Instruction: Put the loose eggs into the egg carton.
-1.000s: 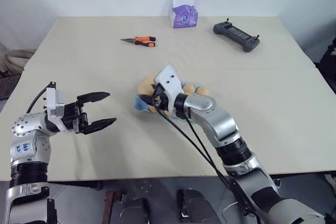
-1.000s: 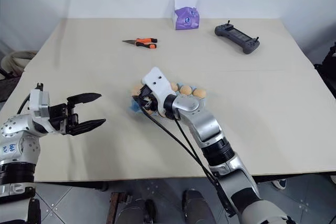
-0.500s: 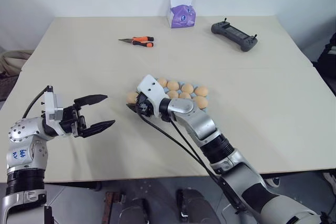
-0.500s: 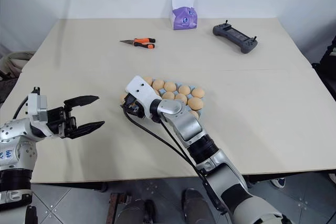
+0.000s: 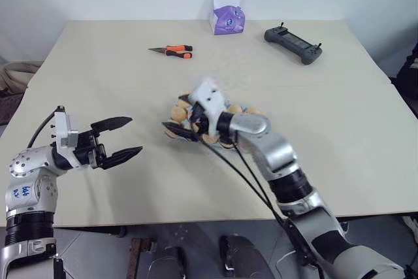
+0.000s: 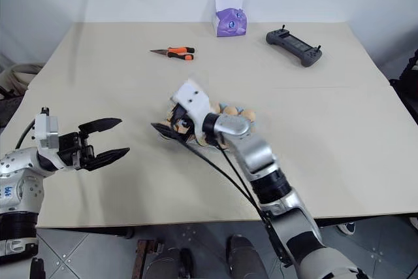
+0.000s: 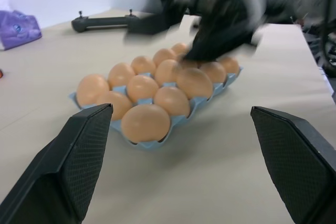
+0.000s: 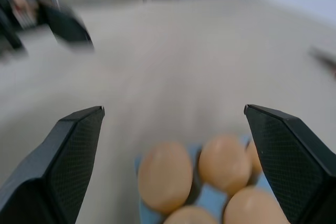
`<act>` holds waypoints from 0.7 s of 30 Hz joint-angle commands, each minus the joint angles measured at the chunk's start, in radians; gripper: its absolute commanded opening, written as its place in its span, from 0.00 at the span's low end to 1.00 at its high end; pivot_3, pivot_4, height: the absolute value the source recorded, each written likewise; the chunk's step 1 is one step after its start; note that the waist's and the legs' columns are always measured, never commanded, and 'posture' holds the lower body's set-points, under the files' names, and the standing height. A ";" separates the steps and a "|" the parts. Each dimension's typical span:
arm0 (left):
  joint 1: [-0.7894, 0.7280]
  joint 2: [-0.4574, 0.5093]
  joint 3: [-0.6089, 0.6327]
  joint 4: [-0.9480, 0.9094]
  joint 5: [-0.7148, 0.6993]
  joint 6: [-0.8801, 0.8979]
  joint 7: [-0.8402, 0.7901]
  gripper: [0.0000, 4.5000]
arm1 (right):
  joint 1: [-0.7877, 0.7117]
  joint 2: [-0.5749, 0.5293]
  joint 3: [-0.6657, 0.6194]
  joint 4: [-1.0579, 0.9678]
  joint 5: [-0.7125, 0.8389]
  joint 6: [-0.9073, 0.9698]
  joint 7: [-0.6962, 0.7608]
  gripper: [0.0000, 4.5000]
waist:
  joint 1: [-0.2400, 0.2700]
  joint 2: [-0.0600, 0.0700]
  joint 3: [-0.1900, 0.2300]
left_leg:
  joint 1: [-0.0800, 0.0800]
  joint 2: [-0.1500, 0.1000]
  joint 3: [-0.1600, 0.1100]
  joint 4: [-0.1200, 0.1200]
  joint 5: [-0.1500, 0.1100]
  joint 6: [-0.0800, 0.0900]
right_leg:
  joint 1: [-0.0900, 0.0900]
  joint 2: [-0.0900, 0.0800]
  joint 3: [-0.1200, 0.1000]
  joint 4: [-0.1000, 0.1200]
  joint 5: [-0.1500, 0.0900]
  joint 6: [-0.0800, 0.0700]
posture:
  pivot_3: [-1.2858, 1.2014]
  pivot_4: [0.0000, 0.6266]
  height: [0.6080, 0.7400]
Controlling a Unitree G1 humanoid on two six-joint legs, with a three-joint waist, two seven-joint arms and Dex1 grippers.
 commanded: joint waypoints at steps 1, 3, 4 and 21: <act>-0.007 0.019 0.020 -0.034 -0.006 0.007 0.027 1.00 | 0.048 -0.111 -0.111 -0.106 0.076 -0.022 0.080 0.99 | 0.001 -0.001 0.000 | 0.000 0.000 -0.001 0.000 0.000 0.000 | 0.001 0.000 -0.001 -0.001 0.000 0.000 | 0.52 0.24 1.00; -0.014 0.021 0.020 -0.038 -0.007 0.027 0.050 1.00 | 0.098 -0.214 -0.178 -0.111 0.103 -0.050 0.144 0.99 | 0.008 -0.001 0.000 | 0.000 0.000 -0.001 0.000 0.000 0.001 | 0.002 0.000 -0.001 -0.002 0.000 0.000 | 0.52 0.24 1.00; -0.019 0.018 0.021 -0.038 -0.012 0.032 0.056 1.00 | 0.125 -0.264 -0.207 -0.104 0.113 -0.074 0.178 0.99 | 0.012 -0.001 0.000 | 0.000 -0.001 -0.002 0.000 -0.001 0.001 | 0.002 0.000 -0.002 -0.003 0.000 0.000 | 0.52 0.24 1.00; 0.006 0.063 0.058 0.004 -0.047 0.072 -0.033 1.00 | 0.612 -0.641 -0.594 0.122 0.243 -0.304 0.496 0.99 | 0.024 -0.002 0.001 | 0.006 -0.001 0.005 0.003 -0.003 0.006 | 0.003 0.001 0.005 0.000 0.000 0.000 | 0.52 0.24 1.00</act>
